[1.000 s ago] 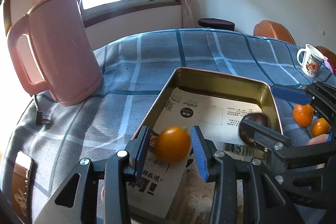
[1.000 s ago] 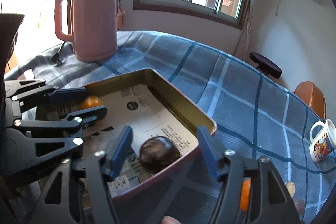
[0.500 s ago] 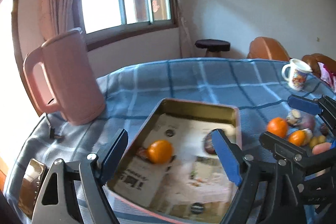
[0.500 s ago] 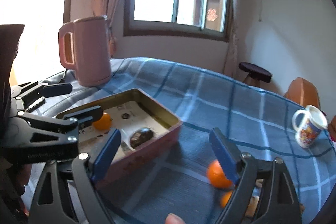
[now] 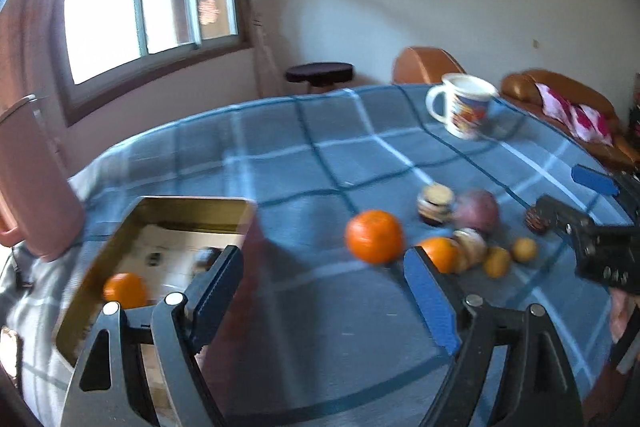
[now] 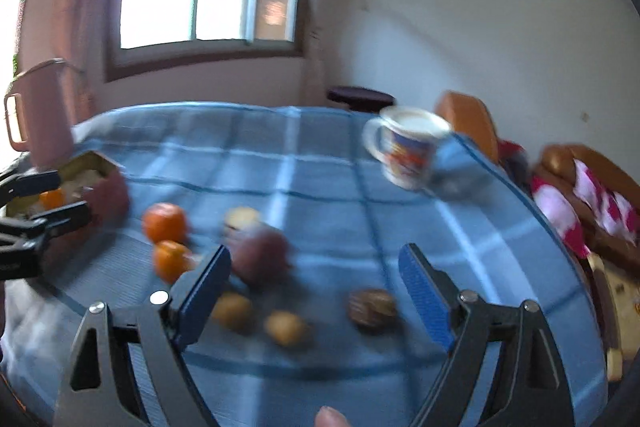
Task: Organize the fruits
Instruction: 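Move both open tools back over the fruit cluster, then grasp a brown round fruit with the right tool while the left tool grasps an orange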
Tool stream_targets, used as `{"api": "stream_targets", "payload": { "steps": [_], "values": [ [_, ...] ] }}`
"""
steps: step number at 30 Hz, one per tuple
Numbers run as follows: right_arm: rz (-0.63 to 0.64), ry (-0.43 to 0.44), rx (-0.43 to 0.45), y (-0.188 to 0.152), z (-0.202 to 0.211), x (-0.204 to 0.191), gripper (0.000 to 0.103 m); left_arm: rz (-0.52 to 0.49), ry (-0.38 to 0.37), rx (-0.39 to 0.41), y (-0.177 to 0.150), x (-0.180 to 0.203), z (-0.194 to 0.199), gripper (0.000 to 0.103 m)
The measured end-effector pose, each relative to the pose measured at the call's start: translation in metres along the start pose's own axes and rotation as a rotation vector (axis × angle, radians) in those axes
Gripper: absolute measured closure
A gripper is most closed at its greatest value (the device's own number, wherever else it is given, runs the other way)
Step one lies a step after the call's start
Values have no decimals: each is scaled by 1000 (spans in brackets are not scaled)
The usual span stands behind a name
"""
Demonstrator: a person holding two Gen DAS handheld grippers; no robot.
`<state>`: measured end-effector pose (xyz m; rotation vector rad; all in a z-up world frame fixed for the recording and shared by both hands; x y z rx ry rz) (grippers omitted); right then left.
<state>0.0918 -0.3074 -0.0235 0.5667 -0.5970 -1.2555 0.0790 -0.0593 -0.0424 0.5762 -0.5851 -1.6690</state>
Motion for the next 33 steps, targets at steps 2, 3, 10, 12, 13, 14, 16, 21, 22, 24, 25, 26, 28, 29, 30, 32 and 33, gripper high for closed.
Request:
{"api": "stream_targets", "payload": {
  "steps": [2, 3, 10, 12, 13, 14, 16, 21, 22, 24, 25, 26, 28, 29, 30, 32, 33],
  "values": [
    [-34, 1, -24, -6, -3, 15, 19, -16, -32, -17, 1, 11, -7, 20],
    [-40, 8, -41, -8, -6, 19, 26, -23, -44, -25, 2, 16, -10, 20],
    [-9, 92, -151, -21, -27, 17, 44, -80, -68, -79, 6, 38, -31, 20],
    [5, 122, -149, -26, -27, 12, 48, -93, -79, -87, 5, 42, -35, 20],
    [11, 130, -151, -27, -28, 10, 48, -95, -85, -92, 6, 42, -36, 20],
    [15, 134, -151, -28, -27, 9, 48, -95, -95, -97, 6, 42, -38, 20],
    [25, 147, -149, -29, -28, 6, 49, -95, -118, -105, 5, 43, -41, 20],
    [64, 171, -182, -31, -33, -3, 57, -102, -163, -128, 7, 45, -46, 39],
    [67, 172, -201, -31, -36, -4, 61, -106, -169, -135, 7, 45, -48, 42],
    [65, 188, -227, -30, -41, -3, 67, -105, -189, -149, 8, 47, -51, 46],
    [63, 195, -235, -30, -43, -3, 68, -103, -198, -152, 9, 47, -52, 46],
    [63, 202, -243, -30, -44, -2, 69, -103, -208, -154, 10, 48, -53, 46],
    [67, 207, -252, -31, -46, -3, 73, -109, -230, -164, 10, 50, -55, 46],
    [70, 205, -256, -31, -46, -4, 73, -112, -237, -178, 11, 51, -58, 47],
    [71, 203, -258, -31, -47, -4, 74, -107, -257, -188, 11, 51, -60, 52],
    [75, 201, -258, -31, -46, -5, 74, -103, -275, -186, 11, 51, -60, 56],
    [75, 201, -258, -30, -47, -5, 74, -102, -269, -183, 11, 51, -59, 60]
  ]
}}
Point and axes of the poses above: each gripper's, at about its wrist camera, not at the fingertips, and z roughly against the way its jaws point, x to its right, y to its top, the point moved 1 cm from there along -z, roughly the way its jaws point, and after that the axes turned 13 degrees about -x, right-handed, at the moved point
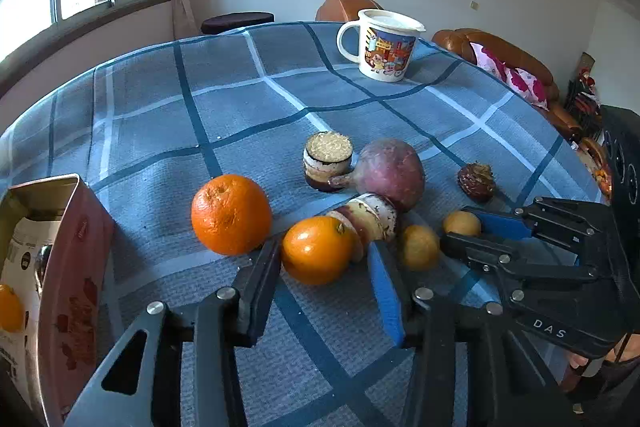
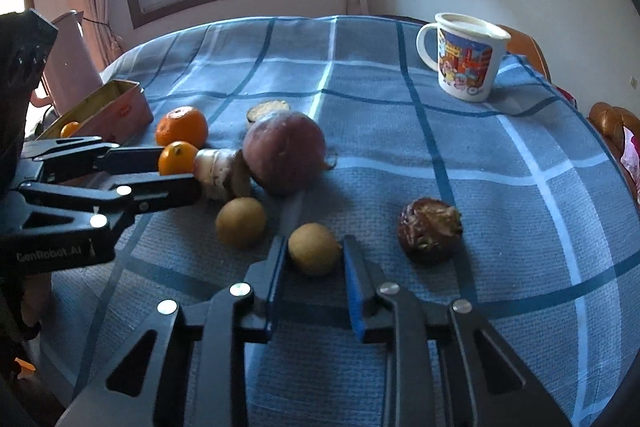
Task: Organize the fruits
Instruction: 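Grasp a brown round fruit with the right tool while the left tool grasps an orange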
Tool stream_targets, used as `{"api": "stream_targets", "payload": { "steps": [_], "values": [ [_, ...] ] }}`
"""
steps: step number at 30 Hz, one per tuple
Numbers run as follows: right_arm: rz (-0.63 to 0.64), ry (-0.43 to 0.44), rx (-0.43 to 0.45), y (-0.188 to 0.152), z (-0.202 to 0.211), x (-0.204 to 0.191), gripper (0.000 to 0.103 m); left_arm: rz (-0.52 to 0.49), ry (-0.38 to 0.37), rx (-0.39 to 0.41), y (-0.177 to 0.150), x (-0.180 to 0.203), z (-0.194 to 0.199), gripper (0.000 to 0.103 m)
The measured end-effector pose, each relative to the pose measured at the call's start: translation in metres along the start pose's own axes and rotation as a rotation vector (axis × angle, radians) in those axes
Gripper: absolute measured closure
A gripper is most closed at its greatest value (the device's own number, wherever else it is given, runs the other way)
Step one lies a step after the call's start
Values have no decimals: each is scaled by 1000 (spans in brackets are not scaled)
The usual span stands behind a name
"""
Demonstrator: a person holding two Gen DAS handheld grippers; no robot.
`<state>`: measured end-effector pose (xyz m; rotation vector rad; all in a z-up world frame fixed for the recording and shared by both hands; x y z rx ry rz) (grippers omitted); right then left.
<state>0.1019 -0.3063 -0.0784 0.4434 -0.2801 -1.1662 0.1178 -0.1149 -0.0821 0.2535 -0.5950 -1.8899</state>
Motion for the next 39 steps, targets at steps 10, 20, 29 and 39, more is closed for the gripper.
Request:
{"api": "stream_targets", "payload": {
  "steps": [10, 20, 29, 39],
  "values": [
    [1, -28, 55, -3, 8, -2, 74, -11, 17, 48, -5, 2, 11, 66],
    [21, -51, 147, -10, 21, -7, 74, 35, 5, 120, -12, -7, 25, 66],
    [38, -66, 202, -13, 29, -11, 74, 61, 16, 166, -15, -11, 34, 66],
    [48, -78, 248, -18, 35, -15, 74, 69, 51, 217, -19, -10, 43, 66]
  ]
}}
Point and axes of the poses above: each gripper's, at about its wrist camera, not at the fingertips, and z roughly against the way its jaws point, x to its right, y to its top, the point moved 1 cm from there along -z, roughly the way its jaws point, and after that the axes turned 13 degrees about -x, right-handed, at the moved point
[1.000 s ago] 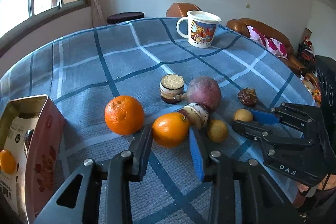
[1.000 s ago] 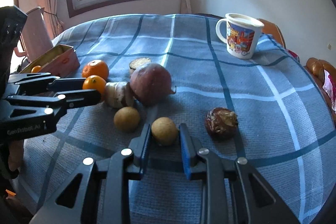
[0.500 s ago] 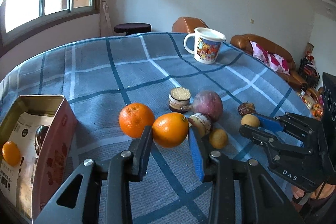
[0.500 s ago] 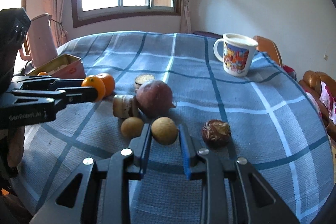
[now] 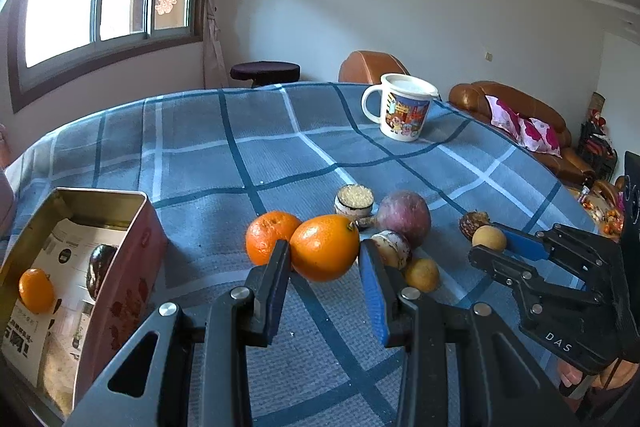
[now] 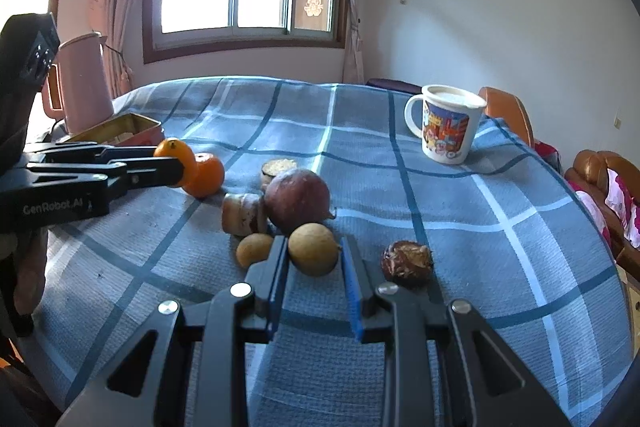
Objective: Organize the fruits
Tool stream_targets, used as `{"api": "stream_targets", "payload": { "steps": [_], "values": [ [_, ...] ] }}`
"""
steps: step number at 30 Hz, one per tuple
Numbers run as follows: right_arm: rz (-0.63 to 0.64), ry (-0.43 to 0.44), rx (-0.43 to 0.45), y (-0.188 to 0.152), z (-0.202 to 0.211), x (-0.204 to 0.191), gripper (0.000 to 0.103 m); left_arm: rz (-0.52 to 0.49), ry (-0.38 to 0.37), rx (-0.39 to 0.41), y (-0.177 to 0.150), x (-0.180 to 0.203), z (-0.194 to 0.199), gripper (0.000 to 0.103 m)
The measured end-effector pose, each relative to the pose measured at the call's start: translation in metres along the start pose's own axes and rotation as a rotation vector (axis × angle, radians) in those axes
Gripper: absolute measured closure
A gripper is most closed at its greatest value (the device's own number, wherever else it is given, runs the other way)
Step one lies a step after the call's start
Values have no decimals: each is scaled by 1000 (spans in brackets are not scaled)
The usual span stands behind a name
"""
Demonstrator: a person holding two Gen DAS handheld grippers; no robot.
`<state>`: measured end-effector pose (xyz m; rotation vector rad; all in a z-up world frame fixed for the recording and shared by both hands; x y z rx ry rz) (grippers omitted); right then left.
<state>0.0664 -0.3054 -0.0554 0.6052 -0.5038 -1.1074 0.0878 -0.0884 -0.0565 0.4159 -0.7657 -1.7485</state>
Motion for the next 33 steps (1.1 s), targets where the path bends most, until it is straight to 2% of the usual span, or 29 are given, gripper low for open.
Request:
{"api": "stream_targets", "payload": {
  "steps": [9, 33],
  "values": [
    [8, -13, 47, -3, 7, -1, 74, -9, 27, 47, -2, 3, 9, 66],
    [21, -34, 138, -9, 20, -4, 74, 11, 43, 140, -8, 1, 25, 66]
  ]
}}
Point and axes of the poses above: each gripper's, at about its wrist camera, not at the fingertips, and z roughly against the way its jaws point, x to its right, y to its top, the point moved 1 cm from there along -z, roughly the way its jaws point, and after that the axes turned 13 degrees about -x, right-handed, at the moved point
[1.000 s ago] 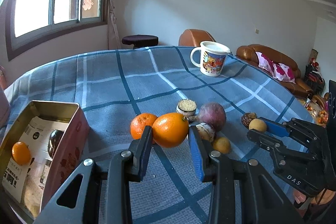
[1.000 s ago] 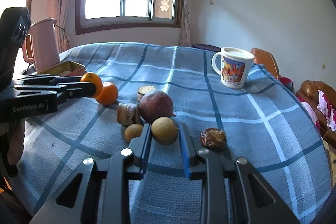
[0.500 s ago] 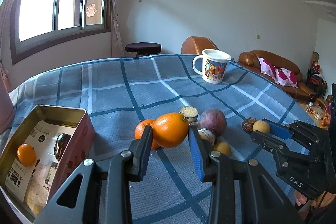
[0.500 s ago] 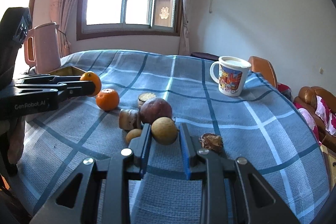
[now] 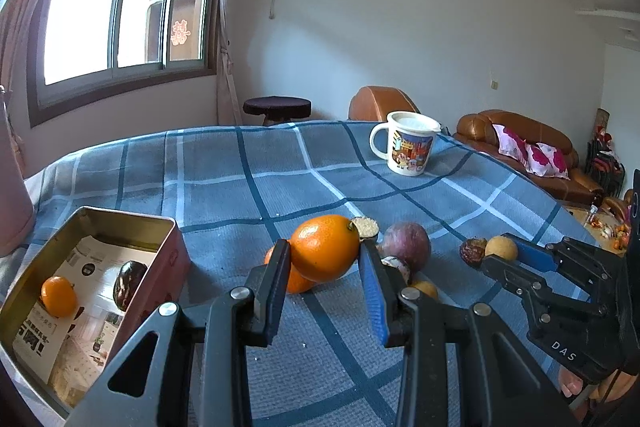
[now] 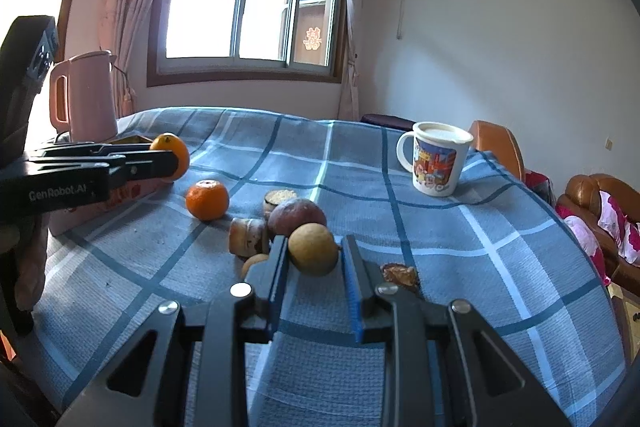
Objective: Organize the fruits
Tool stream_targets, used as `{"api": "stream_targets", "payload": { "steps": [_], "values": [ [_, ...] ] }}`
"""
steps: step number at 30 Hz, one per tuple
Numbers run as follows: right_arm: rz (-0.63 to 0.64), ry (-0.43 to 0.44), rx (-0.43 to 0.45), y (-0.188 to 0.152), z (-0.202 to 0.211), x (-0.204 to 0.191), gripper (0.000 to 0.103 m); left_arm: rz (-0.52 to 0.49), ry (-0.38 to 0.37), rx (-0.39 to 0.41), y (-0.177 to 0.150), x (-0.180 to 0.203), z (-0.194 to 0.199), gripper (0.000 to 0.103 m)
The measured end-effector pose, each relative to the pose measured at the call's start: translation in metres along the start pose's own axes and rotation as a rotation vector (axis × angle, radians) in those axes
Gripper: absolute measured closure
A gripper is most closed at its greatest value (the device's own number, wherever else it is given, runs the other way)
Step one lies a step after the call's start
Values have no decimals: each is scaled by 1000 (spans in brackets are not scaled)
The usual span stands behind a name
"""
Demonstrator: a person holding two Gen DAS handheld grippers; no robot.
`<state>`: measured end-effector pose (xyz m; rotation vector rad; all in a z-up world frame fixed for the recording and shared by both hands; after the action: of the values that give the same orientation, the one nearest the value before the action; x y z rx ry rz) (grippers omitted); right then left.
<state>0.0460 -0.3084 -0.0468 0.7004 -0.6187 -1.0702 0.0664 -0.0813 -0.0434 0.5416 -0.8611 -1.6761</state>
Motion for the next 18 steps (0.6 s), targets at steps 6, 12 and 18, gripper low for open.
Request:
{"api": "stream_targets", "payload": {
  "steps": [6, 12, 18],
  "values": [
    [7, -3, 22, 0, 3, -1, 74, -6, 7, 18, 0, 1, 3, 66],
    [10, -7, 42, -1, 6, -2, 74, -6, 11, 36, -1, 3, 6, 66],
    [16, -9, 70, -4, 10, -3, 74, -7, 21, 59, -3, 4, 11, 66]
  ]
}}
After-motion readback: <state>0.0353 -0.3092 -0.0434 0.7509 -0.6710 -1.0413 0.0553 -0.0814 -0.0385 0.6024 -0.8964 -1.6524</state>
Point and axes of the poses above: each gripper's, at about its wrist camera, not at the fingertips, and z roughly against the way its jaws point, x to its right, y to its top, the point moved 1 cm from there along -z, roughly the way its jaws point, and after that the axes turned 13 degrees about -x, right-handed, at the moved point
